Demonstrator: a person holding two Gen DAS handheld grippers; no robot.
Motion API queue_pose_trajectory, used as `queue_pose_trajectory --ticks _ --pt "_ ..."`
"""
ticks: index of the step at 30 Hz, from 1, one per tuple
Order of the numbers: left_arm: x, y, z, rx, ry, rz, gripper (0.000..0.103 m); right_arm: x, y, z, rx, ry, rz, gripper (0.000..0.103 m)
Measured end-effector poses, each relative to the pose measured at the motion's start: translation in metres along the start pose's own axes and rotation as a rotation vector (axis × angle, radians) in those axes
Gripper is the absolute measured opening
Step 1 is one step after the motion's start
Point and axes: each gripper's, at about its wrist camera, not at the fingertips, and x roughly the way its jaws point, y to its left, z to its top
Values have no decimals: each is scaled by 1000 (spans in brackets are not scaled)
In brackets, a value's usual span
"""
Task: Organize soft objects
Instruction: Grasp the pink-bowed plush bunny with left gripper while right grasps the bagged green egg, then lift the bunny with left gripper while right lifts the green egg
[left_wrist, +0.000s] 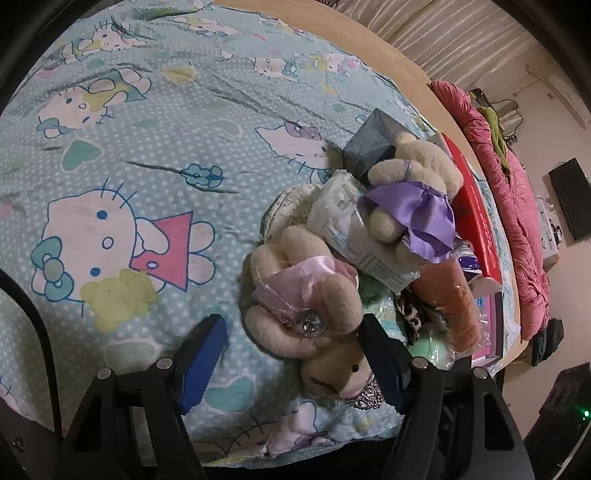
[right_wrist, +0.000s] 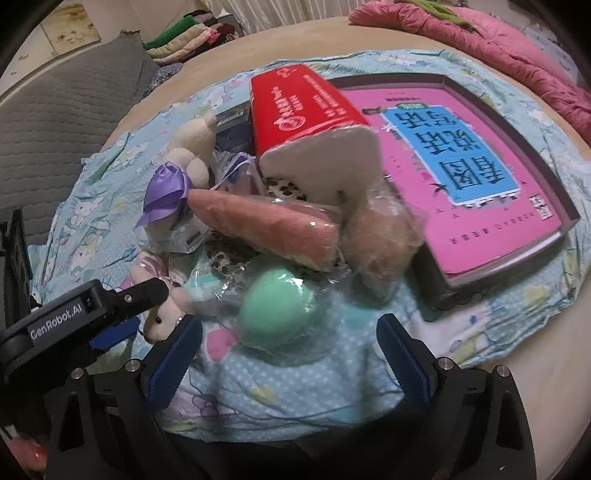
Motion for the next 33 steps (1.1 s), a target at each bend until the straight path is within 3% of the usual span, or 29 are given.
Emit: queue_pose_trajectory --ticks 3,5,8,21,22,24,33 --pt "2 2 1 -10 1 -11 73 9 2 3 -3 2 -9 85" --pt "3 3 1 -10 0 -18 72 16 4 4 -18 15 -10 64" --pt "5 5 2 -19 9 -35 68 23 6 4 -32 35 10 53" --pt "-6 14 1 -45 -20 -89 38 4 4 -8 -83 73 114 51" --pt "-10 15 0 -46 -26 -100 34 3 5 -7 -91 72 115 51" --pt "-16 14 -1 -41 -32 -134 13 1 5 -7 -100 66 122 51" --pt "-12 8 -5 -24 7 -166 13 4 -6 -6 -68 96 138 51"
